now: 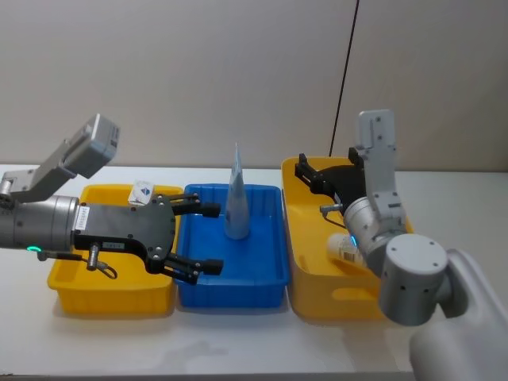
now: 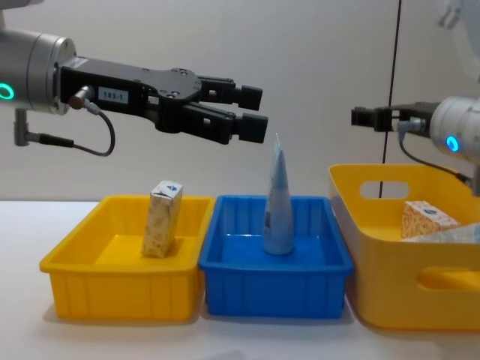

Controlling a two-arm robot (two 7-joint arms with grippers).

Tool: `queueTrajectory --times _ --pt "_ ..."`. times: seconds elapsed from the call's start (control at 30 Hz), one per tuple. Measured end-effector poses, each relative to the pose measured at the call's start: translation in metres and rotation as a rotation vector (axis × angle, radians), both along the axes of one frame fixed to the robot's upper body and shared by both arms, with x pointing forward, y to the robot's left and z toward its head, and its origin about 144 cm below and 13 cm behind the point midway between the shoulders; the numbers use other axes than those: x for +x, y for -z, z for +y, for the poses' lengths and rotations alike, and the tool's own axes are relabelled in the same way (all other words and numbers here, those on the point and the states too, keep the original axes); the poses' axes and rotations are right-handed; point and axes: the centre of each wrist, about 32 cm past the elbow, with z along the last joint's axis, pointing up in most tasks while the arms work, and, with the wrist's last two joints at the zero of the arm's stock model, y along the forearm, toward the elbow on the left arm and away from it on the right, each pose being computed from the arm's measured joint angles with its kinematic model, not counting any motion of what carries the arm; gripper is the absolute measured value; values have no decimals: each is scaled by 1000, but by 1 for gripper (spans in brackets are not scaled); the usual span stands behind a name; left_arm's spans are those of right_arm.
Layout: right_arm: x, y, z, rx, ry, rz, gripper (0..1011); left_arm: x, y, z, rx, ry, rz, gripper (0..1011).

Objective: Bimanual collaborative sorting of washing and personal care products

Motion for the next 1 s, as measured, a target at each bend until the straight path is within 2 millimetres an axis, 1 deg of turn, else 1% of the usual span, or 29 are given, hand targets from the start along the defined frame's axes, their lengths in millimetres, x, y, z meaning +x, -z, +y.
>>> queueTrajectory --times 0.17,0.47,0.57,0.6,0.63,0.77,1.0 --pt "-10 -7 -10 20 -54 -10 1002 0 0 0 0 0 0 1001" --pt "-36 -14 -39 30 -177 -25 1002 0 0 0 0 0 0 1001" --pt "-47 -13 -49 28 -218 -23 1002 0 0 0 0 0 0 1001" --pt "-54 -11 -55 27 -241 -17 1002 0 0 0 0 0 0 1001" --pt "-54 -11 -55 27 -241 -17 1002 0 0 0 0 0 0 1001" --pt "-74 -9 -73 12 -296 -14 1002 0 0 0 0 0 0 1001" --pt "-96 -5 -88 -7 -333 -3 1002 0 0 0 0 0 0 1001"
